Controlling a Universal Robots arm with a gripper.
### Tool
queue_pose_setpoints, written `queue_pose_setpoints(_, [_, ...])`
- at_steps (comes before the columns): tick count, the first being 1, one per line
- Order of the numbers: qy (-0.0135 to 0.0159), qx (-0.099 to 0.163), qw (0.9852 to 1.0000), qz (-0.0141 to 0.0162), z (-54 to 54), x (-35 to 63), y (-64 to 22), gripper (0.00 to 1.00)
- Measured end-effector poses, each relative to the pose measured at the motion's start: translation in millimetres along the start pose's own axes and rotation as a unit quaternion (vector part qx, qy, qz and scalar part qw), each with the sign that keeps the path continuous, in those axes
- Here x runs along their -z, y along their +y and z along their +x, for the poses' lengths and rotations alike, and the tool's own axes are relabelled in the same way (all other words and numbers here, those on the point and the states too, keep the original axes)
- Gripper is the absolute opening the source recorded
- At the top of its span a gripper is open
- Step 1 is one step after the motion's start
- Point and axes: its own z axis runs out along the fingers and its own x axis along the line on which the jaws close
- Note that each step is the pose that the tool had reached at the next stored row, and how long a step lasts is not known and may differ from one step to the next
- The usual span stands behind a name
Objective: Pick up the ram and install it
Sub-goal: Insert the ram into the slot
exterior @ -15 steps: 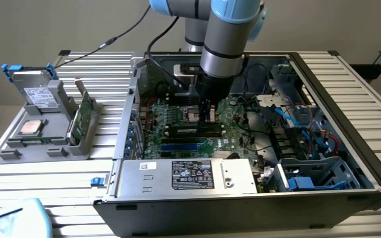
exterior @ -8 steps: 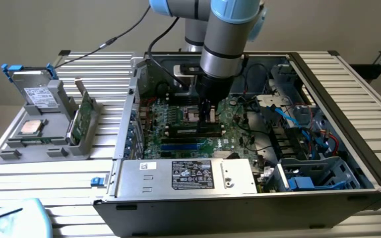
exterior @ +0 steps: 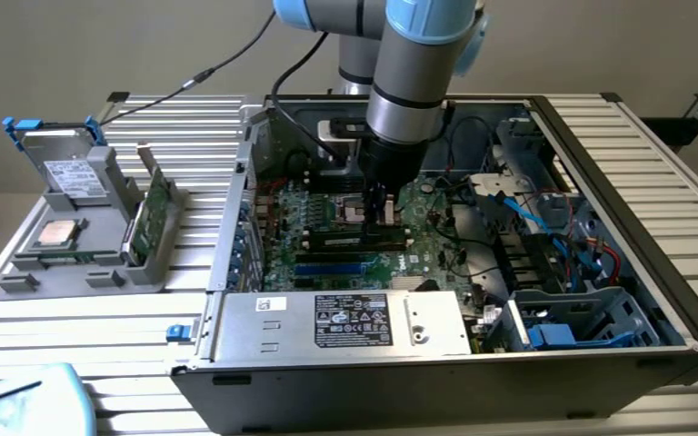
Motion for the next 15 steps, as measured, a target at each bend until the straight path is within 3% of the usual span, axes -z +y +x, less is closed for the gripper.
queue_pose_setpoints(8, [-0.0002, 0.000, 1.0000, -0.0008, -0.1, 0.1, -0.1, 0.14])
queue_pose_setpoints(15, [-0.0002, 0.000, 1.0000, -0.0043, 0.1, 0.9, -2.2, 0.14])
